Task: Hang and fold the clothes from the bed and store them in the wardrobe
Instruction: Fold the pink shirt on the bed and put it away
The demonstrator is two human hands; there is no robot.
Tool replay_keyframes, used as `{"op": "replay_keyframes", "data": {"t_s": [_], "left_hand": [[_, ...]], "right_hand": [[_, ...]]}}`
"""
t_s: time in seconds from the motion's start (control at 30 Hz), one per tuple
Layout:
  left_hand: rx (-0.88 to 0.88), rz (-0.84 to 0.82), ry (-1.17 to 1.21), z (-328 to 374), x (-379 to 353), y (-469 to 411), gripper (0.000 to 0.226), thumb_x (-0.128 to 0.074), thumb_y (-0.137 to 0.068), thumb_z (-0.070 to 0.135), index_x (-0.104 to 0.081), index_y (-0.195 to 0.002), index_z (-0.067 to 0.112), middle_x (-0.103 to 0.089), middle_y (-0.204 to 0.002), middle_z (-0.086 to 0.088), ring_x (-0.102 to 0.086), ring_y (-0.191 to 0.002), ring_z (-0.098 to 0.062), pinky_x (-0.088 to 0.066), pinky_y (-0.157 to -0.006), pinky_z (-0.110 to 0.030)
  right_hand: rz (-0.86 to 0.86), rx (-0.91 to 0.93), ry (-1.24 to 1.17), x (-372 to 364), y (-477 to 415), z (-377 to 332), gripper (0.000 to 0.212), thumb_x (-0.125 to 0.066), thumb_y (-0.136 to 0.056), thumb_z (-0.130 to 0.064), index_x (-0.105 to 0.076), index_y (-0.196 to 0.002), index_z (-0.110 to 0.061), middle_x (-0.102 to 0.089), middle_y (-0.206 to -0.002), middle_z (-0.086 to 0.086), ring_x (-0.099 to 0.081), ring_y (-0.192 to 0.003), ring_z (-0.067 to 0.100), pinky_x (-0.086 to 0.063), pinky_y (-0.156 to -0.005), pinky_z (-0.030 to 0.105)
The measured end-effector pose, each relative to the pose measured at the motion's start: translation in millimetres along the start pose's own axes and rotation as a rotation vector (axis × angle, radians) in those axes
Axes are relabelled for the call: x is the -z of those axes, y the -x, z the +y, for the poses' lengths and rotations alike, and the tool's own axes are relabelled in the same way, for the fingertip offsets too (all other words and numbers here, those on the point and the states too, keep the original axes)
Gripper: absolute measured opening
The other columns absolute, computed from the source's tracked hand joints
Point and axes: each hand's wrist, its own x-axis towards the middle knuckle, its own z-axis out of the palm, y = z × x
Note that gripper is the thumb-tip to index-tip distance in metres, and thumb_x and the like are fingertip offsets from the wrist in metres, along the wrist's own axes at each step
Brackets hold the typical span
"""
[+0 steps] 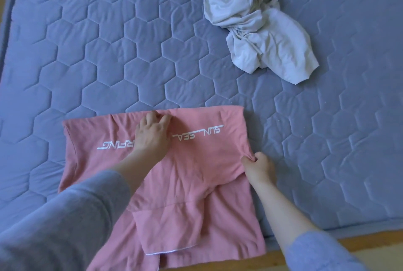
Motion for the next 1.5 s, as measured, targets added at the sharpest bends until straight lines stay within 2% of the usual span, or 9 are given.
{"op": "replay_keyframes", "data": {"t_s": [0.1, 0.27, 0.47, 0.73, 0.87, 1.0, 1.13, 1.2, 1.5], "left_hand": [[-0.029, 0.01, 0.023, -9.7, 6.8, -3.1, 0.058, -0.063, -0.084, 0.021, -0.044, -0.139, 0.021, -0.043, -0.128, -0.011, -0.042, -0.118, -0.035, -0.037, -0.099, -0.042], [-0.015, 0.037, 0.002, -34.6, 13.1, -5.5, 0.096, -0.081, -0.068, 0.048, -0.034, -0.146, 0.018, -0.041, -0.137, -0.009, -0.037, -0.126, -0.033, -0.03, -0.106, -0.04], [0.032, -0.051, -0.078, -43.9, 17.1, -11.4, 0.104, -0.074, -0.065, 0.065, -0.03, -0.147, 0.019, -0.035, -0.148, -0.006, -0.029, -0.137, -0.029, -0.021, -0.114, -0.046], [-0.217, -0.13, -0.055, 30.7, 14.2, -33.6, 0.069, -0.066, -0.081, 0.051, -0.04, -0.136, 0.018, -0.046, -0.136, -0.003, -0.039, -0.128, -0.028, -0.024, -0.11, -0.045], [-0.251, -0.185, -0.104, 75.7, 6.4, -56.9, 0.057, -0.065, -0.082, 0.053, -0.047, -0.123, 0.018, -0.052, -0.124, -0.005, -0.048, -0.118, -0.03, -0.034, -0.101, -0.04], [-0.307, -0.21, -0.062, 114.5, -2.9, -68.9, 0.047, -0.065, -0.083, 0.043, -0.05, -0.118, 0.016, -0.053, -0.12, -0.005, -0.051, -0.114, -0.029, -0.037, -0.094, -0.039], [-0.323, -0.182, 0.142, 141.6, -3.7, -66.5, 0.038, -0.049, -0.085, 0.045, -0.059, -0.107, 0.016, -0.064, -0.104, -0.003, -0.058, -0.099, -0.027, -0.048, -0.086, -0.037], [-0.37, -0.158, 0.191, 145.5, 1.3, -64.1, 0.029, -0.057, -0.083, 0.028, -0.062, -0.11, 0.016, -0.067, -0.103, -0.002, -0.06, -0.099, -0.025, -0.05, -0.084, -0.038], [-0.554, -0.062, 0.08, 126.2, 58.9, -37.2, 0.013, -0.055, -0.083, 0.009, -0.057, -0.071, 0.005, -0.058, -0.075, -0.009, -0.053, -0.078, -0.029, -0.037, -0.06, -0.033]], "right_hand": [[0.149, 0.105, 0.139, -0.7, 4.4, -11.6, 0.049, -0.066, -0.082, -0.016, -0.051, -0.128, -0.009, -0.053, -0.127, 0.016, -0.05, -0.119, 0.036, -0.043, -0.09, 0.04], [0.129, 0.667, 0.345, -8.6, 4.1, -59.4, 0.072, -0.069, -0.08, -0.019, -0.037, -0.145, -0.014, -0.031, -0.15, 0.013, -0.027, -0.142, 0.029, -0.026, -0.115, 0.037], [0.031, 0.515, 0.45, -4.1, -29.1, -92.8, 0.088, -0.073, -0.082, -0.034, -0.023, -0.151, -0.015, -0.016, -0.157, 0.017, -0.018, -0.146, 0.035, -0.022, -0.117, 0.042], [-0.17, 0.162, 0.073, 15.0, -40.1, -45.2, 0.07, -0.076, -0.079, -0.025, -0.044, -0.138, -0.005, -0.055, -0.135, 0.016, -0.054, -0.124, 0.031, -0.044, -0.099, 0.036], [-0.237, 0.008, -0.059, -8.0, -9.9, 18.9, 0.03, -0.074, -0.082, -0.032, -0.059, -0.09, -0.008, -0.062, -0.089, 0.006, -0.059, -0.088, 0.02, -0.038, -0.069, 0.029], [-0.191, -0.018, -0.252, -22.3, 9.2, 59.9, 0.041, -0.07, -0.086, -0.029, -0.043, -0.058, -0.016, -0.04, -0.051, -0.006, -0.039, -0.058, 0.015, -0.03, -0.059, 0.032], [-0.198, 0.011, -0.391, -22.4, 13.2, 65.1, 0.036, -0.072, -0.083, -0.033, -0.049, -0.063, -0.014, -0.039, -0.053, -0.009, -0.036, -0.054, 0.007, -0.028, -0.053, 0.028], [-0.217, 0.028, -0.467, -21.5, 15.2, 66.3, 0.032, -0.072, -0.083, -0.031, -0.056, -0.072, -0.005, -0.044, -0.059, -0.006, -0.039, -0.058, 0.006, -0.031, -0.056, 0.029], [-0.073, 0.119, -0.476, -6.5, 52.0, 77.8, 0.029, -0.068, -0.088, -0.02, -0.051, -0.066, -0.013, -0.042, -0.052, -0.01, -0.036, -0.052, 0.001, -0.028, -0.05, 0.02]]}}
